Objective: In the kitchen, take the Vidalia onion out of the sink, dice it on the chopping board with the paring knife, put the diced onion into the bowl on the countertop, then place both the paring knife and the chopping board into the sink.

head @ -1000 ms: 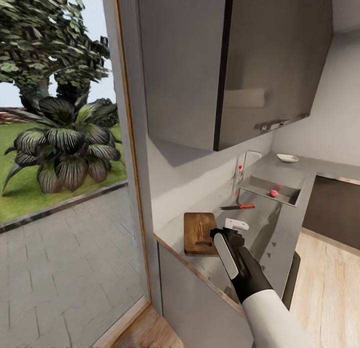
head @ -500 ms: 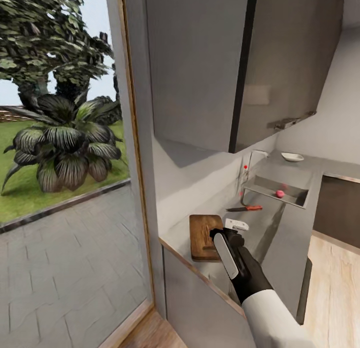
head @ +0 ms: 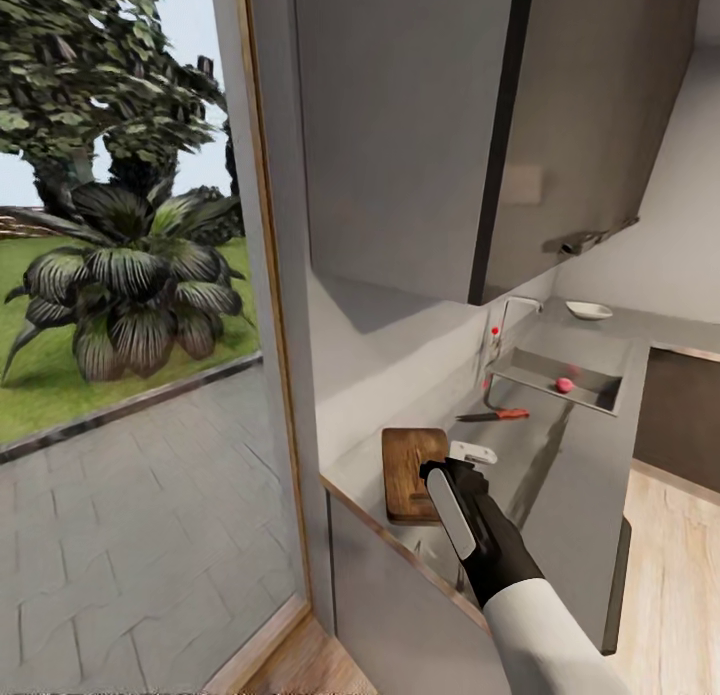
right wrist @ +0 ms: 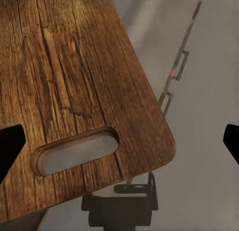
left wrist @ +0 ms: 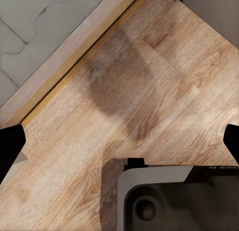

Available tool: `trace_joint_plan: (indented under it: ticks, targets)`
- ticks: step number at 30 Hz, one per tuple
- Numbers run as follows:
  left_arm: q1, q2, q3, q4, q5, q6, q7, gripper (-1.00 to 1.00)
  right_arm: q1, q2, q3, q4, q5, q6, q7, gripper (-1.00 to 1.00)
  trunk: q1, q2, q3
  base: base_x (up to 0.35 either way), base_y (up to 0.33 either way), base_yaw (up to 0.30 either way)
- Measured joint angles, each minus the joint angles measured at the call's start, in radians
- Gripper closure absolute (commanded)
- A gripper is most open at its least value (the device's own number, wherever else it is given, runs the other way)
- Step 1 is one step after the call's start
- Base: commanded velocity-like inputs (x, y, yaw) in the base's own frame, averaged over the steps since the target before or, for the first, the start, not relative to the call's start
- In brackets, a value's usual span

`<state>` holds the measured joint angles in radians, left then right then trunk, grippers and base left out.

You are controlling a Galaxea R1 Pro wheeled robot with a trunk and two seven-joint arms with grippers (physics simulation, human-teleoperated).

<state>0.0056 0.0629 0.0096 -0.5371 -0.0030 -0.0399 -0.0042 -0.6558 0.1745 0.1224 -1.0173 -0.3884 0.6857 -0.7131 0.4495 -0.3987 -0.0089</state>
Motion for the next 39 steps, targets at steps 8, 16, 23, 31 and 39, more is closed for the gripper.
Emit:
trace_joint_plan:
  ticks: [8,16,23,31,39]
  targets:
    - [0.000,0.000,0.000,0.000,0.000,0.000,0.000,-1.00,0.000,0.000,-0.003,0.002,0.002,-0.002,-0.001,-1.00,0.000,0.001,-0.009,0.000,0.000,0.000]
    - [0.000,0.000,0.000,0.000,0.000,0.000,0.000,-1.00,0.000,0.000,-0.004,0.002,0.002,-0.002,-0.003,-1.00,0.000,0.001,-0.021,0.000,0.000,0.000]
    - [0.000,0.000,0.000,0.000,0.000,0.000,0.000,-1.00,0.000,0.000,-0.004,0.002,0.006,-0.034,-0.013,-1.00,0.000,0.001,-0.031,0.000,0.000,0.000]
    - [0.000,0.000,0.000,0.000,-0.001,0.000,0.000,-1.00,0.000,0.000,-0.003,0.002,0.001,-0.049,-0.101,-1.00,0.000,0.001,-0.039,0.000,0.000,0.000]
    - [0.000,0.000,0.000,0.000,-0.001,0.000,0.000,-1.00,0.000,0.000,-0.002,0.002,0.001,-0.050,-0.110,-1.00,0.000,0.001,-0.045,0.000,0.000,0.000]
